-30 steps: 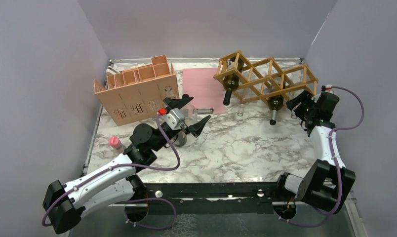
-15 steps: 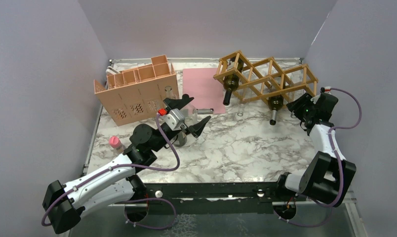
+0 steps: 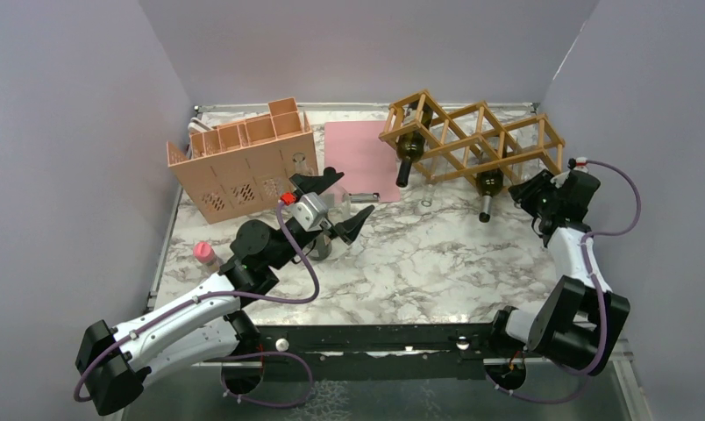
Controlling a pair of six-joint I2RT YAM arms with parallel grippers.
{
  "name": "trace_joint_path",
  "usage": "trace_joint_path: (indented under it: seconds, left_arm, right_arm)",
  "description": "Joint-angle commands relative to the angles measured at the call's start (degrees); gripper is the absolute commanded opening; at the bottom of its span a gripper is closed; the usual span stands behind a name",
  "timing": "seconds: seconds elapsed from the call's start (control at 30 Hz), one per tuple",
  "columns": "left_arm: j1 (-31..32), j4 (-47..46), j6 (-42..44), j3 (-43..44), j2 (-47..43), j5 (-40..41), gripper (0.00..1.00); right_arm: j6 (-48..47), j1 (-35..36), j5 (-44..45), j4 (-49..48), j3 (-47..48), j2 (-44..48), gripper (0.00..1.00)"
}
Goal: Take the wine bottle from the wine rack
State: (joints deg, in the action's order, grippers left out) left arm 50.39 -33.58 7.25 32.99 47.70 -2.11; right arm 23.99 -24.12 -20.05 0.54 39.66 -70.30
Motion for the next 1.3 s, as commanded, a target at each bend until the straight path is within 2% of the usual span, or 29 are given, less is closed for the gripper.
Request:
trace_joint_path:
  seconds: [0.0,0.2,0.47,0.77,1.27]
  left_arm:
    - [0.3,0.0,-1.0,1.5,-0.2,0.6,0.95]
    - [0.5,0.0,-1.1,1.5,0.0,0.5,0.95]
    - [0.5,0.0,-1.3,1.5,0.1,0.2,0.95]
    - [0.7,0.0,-1.0,1.5,0.0,0.4,0.95]
    - [1.2,0.0,-1.0,1.4,-0.2,0.5,0.95]
  right_arm:
    - [0.8,-0.3,-3.4,-0.6,-2.8,4.3,0.26]
    - [0.2,-0.3,-4.6,3.7,-5.1,11.9,0.21]
    - [3.6,-0.3,-4.3,10.4,-6.5,20.5,0.02]
    - [5.9,-0.3,-5.2,14.8,-6.7,26.2,0.01]
    - [7.2,-0.3,-0.1,28.7,-1.6,30.7,0.01]
